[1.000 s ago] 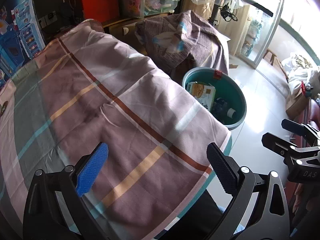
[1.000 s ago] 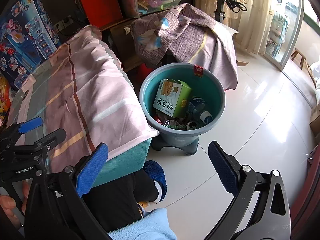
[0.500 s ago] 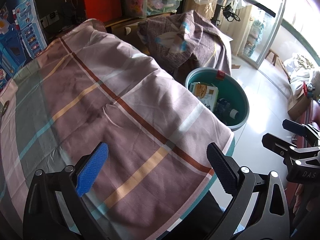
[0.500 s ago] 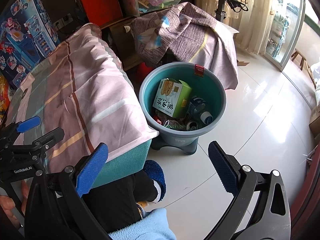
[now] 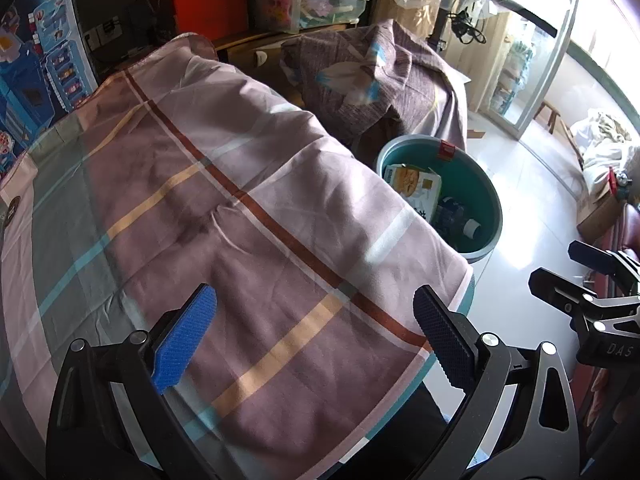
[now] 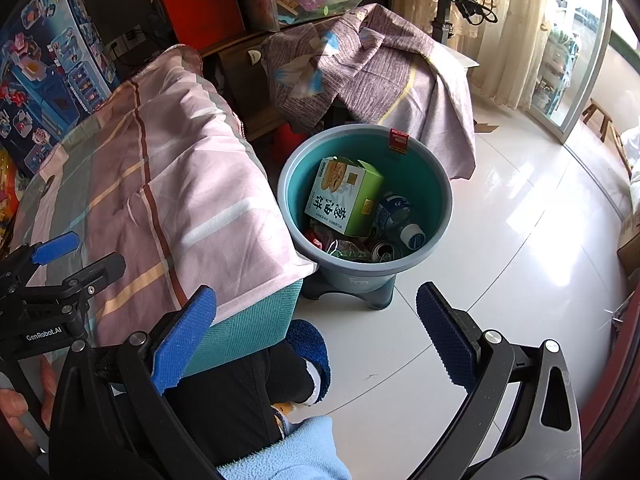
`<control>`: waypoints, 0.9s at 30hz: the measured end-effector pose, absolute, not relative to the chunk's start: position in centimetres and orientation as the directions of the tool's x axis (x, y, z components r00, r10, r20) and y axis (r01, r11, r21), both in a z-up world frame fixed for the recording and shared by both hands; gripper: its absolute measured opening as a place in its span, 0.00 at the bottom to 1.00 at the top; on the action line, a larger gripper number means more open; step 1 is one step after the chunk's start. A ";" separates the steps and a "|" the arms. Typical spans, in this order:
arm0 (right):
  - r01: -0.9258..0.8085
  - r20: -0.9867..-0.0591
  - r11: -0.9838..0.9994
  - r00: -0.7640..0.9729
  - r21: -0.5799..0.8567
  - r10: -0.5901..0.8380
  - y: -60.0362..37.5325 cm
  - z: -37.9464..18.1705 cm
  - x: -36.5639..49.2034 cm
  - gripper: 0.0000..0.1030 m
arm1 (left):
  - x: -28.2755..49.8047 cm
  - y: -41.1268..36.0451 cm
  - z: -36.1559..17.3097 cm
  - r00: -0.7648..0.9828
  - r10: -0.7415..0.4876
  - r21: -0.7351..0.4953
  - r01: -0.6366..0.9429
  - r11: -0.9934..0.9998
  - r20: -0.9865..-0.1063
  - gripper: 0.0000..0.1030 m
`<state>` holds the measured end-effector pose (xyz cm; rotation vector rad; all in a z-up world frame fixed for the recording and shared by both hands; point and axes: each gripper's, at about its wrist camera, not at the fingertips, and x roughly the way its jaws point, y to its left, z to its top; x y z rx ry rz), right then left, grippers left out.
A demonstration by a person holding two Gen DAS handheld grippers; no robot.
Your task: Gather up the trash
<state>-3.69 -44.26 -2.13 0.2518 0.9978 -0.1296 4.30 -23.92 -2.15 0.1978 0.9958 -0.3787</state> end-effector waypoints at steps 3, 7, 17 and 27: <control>0.223 -0.843 0.963 0.538 0.152 0.008 -44.2 -2.1 -3.7 0.93 | 4.3 -23.8 -2.2 0.489 -0.219 -0.009 0.396 0.918 -0.844 0.96; 0.220 -0.843 0.963 0.537 0.153 0.011 -44.2 -2.3 -3.7 0.93 | 4.4 -23.7 -2.2 0.491 -0.214 -0.007 0.389 0.921 -0.844 0.96; 0.218 -0.845 0.965 0.534 0.148 0.009 -44.1 -2.9 -3.6 0.93 | 4.4 -23.5 -2.3 0.494 -0.202 -0.004 0.374 0.928 -0.846 0.96; 0.215 -0.845 0.965 0.535 0.148 0.010 -44.4 -2.8 -3.4 0.93 | 4.3 -23.4 -2.0 0.509 -0.173 0.019 0.350 0.937 -0.843 0.96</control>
